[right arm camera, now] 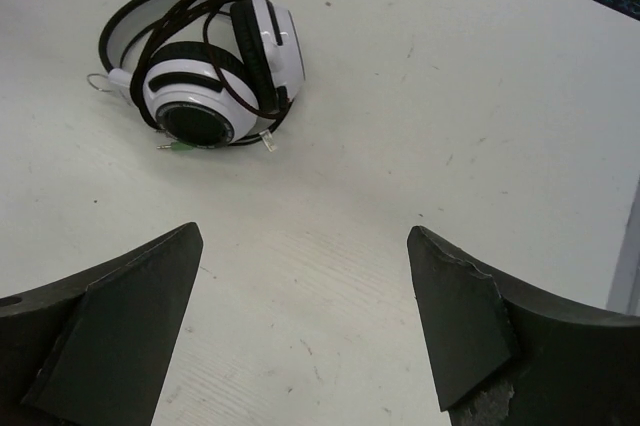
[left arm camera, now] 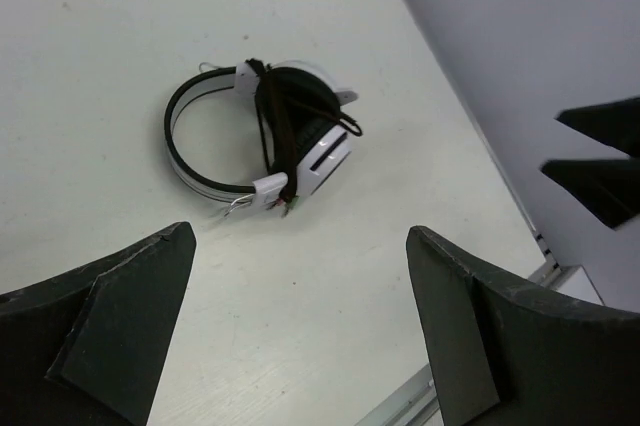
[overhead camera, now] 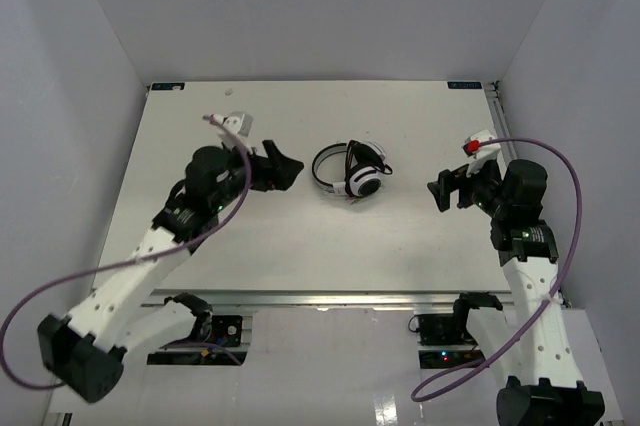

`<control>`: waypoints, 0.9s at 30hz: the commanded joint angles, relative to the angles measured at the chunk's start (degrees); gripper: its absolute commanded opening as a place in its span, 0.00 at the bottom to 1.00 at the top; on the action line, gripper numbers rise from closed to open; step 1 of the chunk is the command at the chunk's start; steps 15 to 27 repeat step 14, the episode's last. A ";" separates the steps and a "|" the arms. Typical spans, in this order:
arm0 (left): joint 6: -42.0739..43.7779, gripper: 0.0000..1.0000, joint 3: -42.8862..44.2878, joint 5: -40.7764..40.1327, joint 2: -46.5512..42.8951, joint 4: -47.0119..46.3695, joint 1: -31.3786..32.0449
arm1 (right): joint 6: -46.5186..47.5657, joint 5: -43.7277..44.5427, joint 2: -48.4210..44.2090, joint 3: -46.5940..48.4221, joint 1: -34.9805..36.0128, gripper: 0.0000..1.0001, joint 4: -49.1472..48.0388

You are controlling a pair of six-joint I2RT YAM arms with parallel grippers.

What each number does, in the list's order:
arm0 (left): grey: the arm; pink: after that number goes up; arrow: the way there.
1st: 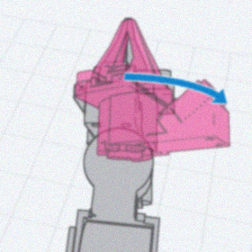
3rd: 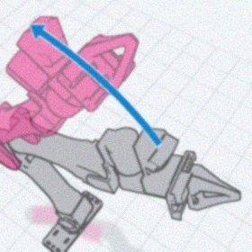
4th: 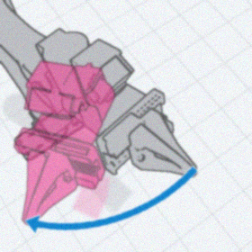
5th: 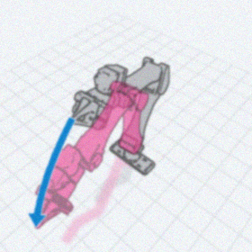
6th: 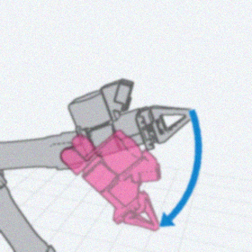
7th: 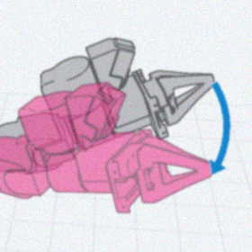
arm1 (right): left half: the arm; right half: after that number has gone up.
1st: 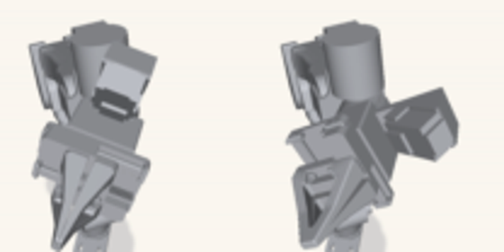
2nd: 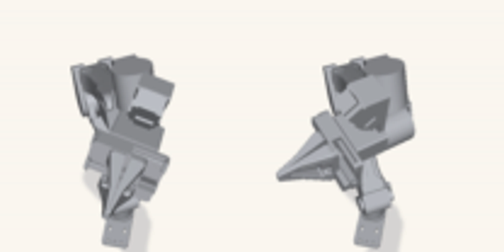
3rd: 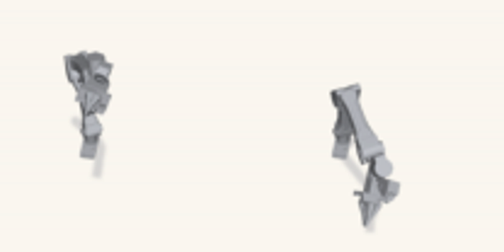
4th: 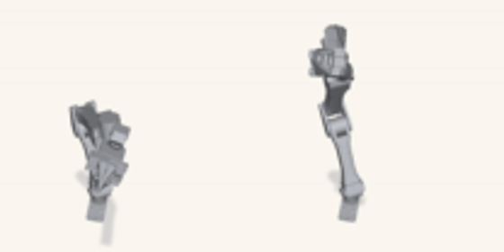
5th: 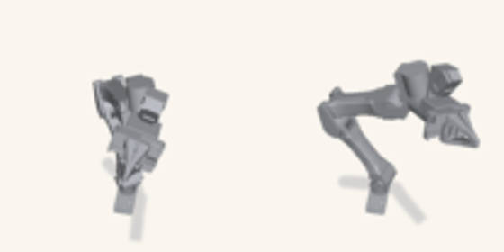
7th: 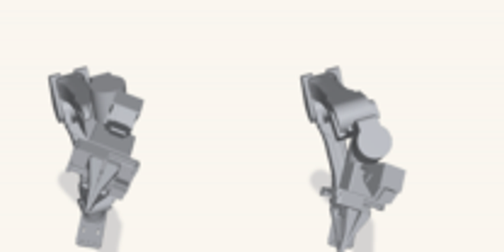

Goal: Wrap the headphones

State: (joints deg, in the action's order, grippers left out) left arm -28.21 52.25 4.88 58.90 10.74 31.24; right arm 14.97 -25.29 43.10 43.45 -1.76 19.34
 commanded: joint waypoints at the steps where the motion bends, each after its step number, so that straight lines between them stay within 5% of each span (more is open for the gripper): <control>1: 3.96 0.98 -13.14 5.05 -20.55 -1.76 -0.12 | -1.19 8.82 -2.34 0.43 -0.34 0.90 7.81; 4: 6.27 0.98 -18.77 5.06 -32.89 1.06 -0.13 | -0.56 9.90 -4.99 -0.62 -0.51 0.90 8.69; 10: 9.31 0.98 -21.62 3.69 -42.26 7.58 -0.13 | -3.01 10.27 -6.80 -0.56 -1.71 0.90 8.51; 27: 9.25 0.98 -21.57 3.97 -42.62 7.60 -0.13 | -3.66 10.98 -7.54 0.14 -2.44 0.90 7.37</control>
